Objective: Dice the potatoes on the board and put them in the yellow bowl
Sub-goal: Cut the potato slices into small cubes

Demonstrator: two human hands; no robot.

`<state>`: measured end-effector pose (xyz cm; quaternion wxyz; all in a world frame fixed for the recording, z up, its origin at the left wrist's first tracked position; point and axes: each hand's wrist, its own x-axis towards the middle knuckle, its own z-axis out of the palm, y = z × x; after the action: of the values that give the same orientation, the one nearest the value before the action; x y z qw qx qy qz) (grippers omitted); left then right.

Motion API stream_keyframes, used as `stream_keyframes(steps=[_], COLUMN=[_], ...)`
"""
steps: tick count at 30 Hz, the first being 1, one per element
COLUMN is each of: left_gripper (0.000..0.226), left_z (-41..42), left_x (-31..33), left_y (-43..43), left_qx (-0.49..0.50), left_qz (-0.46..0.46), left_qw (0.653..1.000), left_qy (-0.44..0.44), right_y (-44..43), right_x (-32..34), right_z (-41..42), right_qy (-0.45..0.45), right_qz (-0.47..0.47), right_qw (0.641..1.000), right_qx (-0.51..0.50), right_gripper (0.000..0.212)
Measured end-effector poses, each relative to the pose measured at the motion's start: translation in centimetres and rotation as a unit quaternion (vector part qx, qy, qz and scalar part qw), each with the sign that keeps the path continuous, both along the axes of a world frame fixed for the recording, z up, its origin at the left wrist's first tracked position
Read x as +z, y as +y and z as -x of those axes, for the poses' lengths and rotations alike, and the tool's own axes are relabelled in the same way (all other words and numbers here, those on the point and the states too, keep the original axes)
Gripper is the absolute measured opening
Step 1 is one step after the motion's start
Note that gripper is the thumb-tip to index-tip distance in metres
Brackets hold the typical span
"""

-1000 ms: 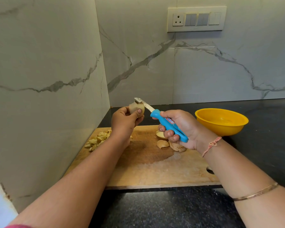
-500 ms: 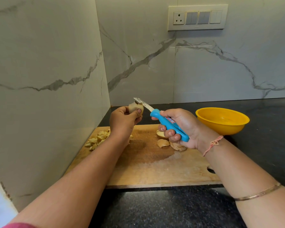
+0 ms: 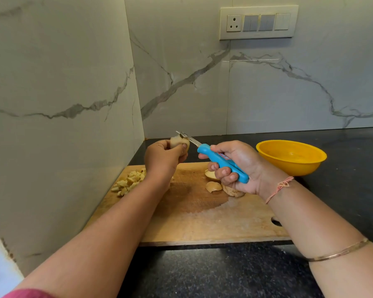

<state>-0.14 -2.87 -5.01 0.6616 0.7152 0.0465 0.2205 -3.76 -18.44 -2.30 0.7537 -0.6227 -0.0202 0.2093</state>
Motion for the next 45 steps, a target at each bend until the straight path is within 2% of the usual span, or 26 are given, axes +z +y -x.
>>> stream_keyframes(steps=[3,5,7,11,19,30,36,41,45], left_gripper=[0.005,0.01,0.004,0.03,0.028,0.016,0.027,0.025,0.022], left_z=[-0.1,-0.1,-0.2,0.0,0.6,0.3,0.5,0.7,0.5], left_x=[0.0,0.0,0.0,0.0,0.1,0.2,0.1,-0.1,0.0], left_y=[0.5,0.7,0.9,0.3,-0.5,0.6,-0.1,-1.0,-0.7], left_qx=[0.032,0.043,0.047,0.037,-0.01,0.066,0.021,-0.017,-0.02], left_qz=[0.025,0.033,0.023,-0.053,-0.127,-0.083,-0.088,-0.09,-0.055], left_qw=[0.999,0.999,0.999,0.998,0.991,0.994,0.996,0.996,0.998], left_qy=[0.004,0.004,0.003,-0.007,-0.028,-0.02,-0.021,-0.019,-0.002], right_y=[0.2,0.2,0.2,0.0,-0.1,-0.1,-0.1,0.2,0.3], right_x=[0.0,0.1,0.2,0.2,0.2,0.5,0.3,0.2,0.3], right_z=[0.2,0.3,0.3,0.2,0.2,0.5,0.4,0.5,0.7], right_qy=[0.003,0.007,0.011,0.019,0.02,0.035,0.036,0.032,0.039], right_qz=[0.005,0.008,0.008,0.001,-0.012,-0.023,-0.034,-0.037,-0.046], right_qw=[1.0,1.0,1.0,1.0,1.0,0.998,0.998,0.999,0.998], right_qx=[0.013,0.022,0.025,0.015,-0.004,0.042,0.029,0.015,0.021], right_gripper=[0.034,0.033,0.033,0.034,0.032,0.034,0.034,0.031,0.031])
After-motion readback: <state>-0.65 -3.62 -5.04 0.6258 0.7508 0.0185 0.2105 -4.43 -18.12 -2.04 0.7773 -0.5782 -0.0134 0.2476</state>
